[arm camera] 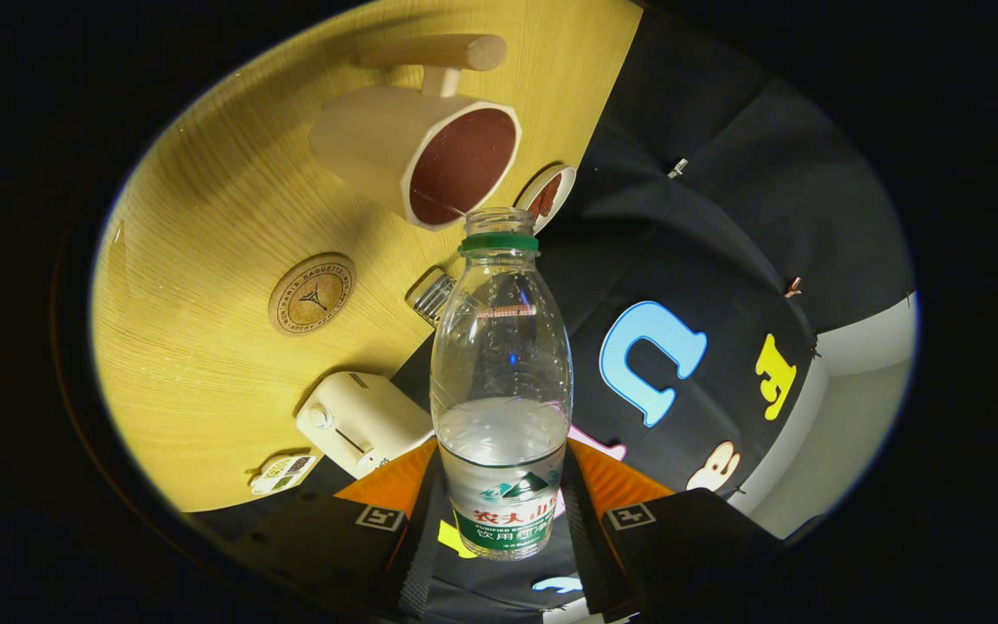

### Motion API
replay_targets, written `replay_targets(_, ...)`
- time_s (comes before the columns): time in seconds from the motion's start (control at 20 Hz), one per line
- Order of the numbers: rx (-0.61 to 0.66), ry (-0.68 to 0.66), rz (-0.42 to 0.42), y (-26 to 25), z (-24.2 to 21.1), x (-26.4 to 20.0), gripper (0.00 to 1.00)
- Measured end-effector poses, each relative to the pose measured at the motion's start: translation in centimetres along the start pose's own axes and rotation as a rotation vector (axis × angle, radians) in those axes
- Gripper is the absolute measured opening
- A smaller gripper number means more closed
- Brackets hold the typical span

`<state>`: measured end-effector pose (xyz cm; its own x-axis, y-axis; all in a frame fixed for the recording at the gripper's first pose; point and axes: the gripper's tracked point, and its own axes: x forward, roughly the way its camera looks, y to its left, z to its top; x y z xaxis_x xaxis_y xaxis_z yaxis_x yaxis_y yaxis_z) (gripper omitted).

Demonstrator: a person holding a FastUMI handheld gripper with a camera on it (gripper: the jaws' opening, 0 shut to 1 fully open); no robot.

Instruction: Take the bottle from table, then pour the juice into the cup, finally place the bottle on the coaster

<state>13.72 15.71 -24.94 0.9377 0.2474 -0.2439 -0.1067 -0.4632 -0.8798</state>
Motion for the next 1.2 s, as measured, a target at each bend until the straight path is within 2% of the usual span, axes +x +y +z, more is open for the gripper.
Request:
replay_targets(0.4, 0.006, -0.008, -0.015, -0.7, -0.2, 0.2, 0.69)
replay_targets(0.55, 0.081, -0.001, -0.008, 0.0, -0.4, 0.0, 0.69)
replay_targets(0.9, 0.387, 0.038, 0.082, 3.1, -0.1, -0.5, 0.69)
replay_targets(1.2, 0.783, 0.065, 0.178, 5.2, 0.7, -0.7, 0.69)
